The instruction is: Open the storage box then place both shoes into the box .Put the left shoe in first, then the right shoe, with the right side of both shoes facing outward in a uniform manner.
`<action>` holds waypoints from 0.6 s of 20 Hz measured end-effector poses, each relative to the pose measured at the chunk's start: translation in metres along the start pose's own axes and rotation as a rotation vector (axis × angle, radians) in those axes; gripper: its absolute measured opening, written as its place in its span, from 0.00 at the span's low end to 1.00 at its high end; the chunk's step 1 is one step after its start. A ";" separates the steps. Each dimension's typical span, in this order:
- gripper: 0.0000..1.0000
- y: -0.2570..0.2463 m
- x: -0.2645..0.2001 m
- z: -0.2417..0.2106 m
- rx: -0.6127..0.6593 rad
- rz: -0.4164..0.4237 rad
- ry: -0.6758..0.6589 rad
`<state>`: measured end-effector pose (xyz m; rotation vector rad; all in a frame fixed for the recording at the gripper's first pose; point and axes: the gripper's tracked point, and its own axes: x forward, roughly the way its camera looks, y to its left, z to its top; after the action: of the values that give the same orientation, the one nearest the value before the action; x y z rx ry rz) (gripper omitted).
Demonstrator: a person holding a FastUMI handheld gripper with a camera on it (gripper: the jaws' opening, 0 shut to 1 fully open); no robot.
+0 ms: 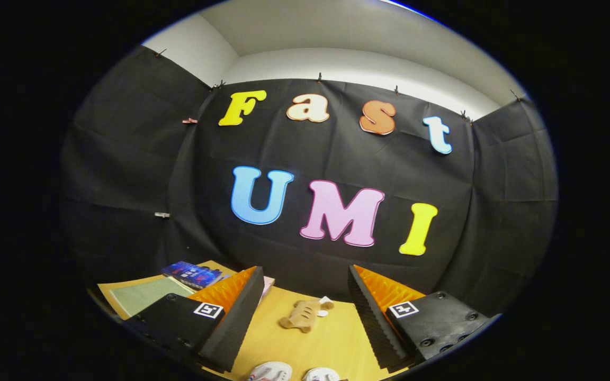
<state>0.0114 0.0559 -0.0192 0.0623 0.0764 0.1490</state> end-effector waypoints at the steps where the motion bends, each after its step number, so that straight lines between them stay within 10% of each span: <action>1: 0.97 0.022 0.004 -0.003 0.049 0.093 0.017; 4: 0.97 0.080 -0.001 -0.011 0.334 0.378 0.110; 12: 0.98 0.146 0.019 -0.084 1.006 0.735 0.474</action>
<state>0.0019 0.2077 -0.0946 1.0683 0.6007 0.8507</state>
